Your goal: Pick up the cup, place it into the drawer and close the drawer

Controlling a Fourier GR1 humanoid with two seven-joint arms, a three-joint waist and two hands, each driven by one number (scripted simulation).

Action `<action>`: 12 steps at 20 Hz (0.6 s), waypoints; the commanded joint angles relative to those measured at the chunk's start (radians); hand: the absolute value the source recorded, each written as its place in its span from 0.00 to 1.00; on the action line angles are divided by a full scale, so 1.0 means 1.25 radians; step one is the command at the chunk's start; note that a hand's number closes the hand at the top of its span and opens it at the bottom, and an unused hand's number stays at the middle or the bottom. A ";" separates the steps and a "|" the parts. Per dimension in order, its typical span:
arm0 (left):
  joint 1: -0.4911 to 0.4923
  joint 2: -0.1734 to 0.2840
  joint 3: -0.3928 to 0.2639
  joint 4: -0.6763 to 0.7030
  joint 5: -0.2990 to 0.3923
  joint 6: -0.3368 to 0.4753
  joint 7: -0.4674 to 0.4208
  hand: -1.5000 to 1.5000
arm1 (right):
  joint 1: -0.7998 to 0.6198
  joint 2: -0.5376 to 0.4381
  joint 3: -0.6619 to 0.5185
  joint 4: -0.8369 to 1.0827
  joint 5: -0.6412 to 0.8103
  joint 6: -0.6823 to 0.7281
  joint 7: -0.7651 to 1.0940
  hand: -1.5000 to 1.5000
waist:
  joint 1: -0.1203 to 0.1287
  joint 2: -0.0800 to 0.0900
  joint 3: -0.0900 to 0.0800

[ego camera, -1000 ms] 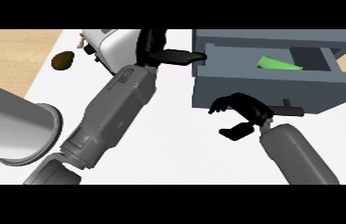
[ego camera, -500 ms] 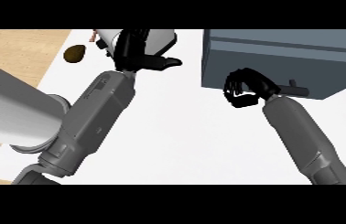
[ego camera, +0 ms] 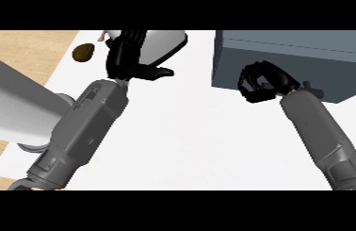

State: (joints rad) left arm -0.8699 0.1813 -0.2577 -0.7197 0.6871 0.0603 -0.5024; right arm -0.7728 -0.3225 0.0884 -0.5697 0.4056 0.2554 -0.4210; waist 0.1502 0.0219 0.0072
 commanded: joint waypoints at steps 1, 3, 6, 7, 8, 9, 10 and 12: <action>0.011 0.006 -0.002 -0.022 0.002 -0.008 0.008 0.00 | -0.132 -0.086 -0.076 0.051 -0.011 -0.052 0.052 1.00 | 0.033 0.015 -0.002; 0.027 0.011 -0.008 -0.021 -0.002 -0.023 -0.002 0.00 | -0.135 -0.095 -0.082 0.040 -0.023 -0.035 0.055 1.00 | 0.040 0.021 -0.003; 0.026 0.005 -0.012 -0.030 0.000 -0.023 0.009 0.00 | -0.132 -0.100 -0.087 0.029 -0.035 -0.014 0.061 1.00 | 0.039 0.019 -0.002; 0.028 0.027 -0.008 -0.031 0.001 -0.043 0.010 0.00 | -0.134 -0.101 -0.081 0.020 -0.032 -0.010 0.066 1.00 | 0.052 0.022 -0.003; 0.028 0.016 -0.009 -0.038 0.003 -0.036 0.009 0.00 | -0.129 -0.118 -0.093 0.013 -0.045 0.004 0.057 1.00 | 0.046 0.018 -0.003; 0.023 0.026 -0.003 -0.038 0.008 -0.049 0.015 0.00 | -0.127 -0.126 -0.096 0.010 -0.053 0.025 0.055 1.00 | 0.047 0.023 -0.003; 0.041 0.027 -0.007 -0.035 0.005 -0.049 0.010 0.00 | -0.128 -0.132 -0.103 0.002 -0.061 0.030 0.057 1.00 | 0.049 0.021 -0.003; 0.042 0.027 -0.006 -0.041 0.008 -0.050 0.014 0.00 | -0.124 -0.126 -0.107 -0.007 -0.071 0.036 0.066 1.00 | 0.059 0.020 -0.003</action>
State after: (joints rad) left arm -0.8314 0.2098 -0.2646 -0.7607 0.6934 0.0080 -0.4885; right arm -0.7501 -0.3736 0.0537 -0.6151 0.3117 0.4427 -0.4134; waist 0.1801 0.0331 0.0148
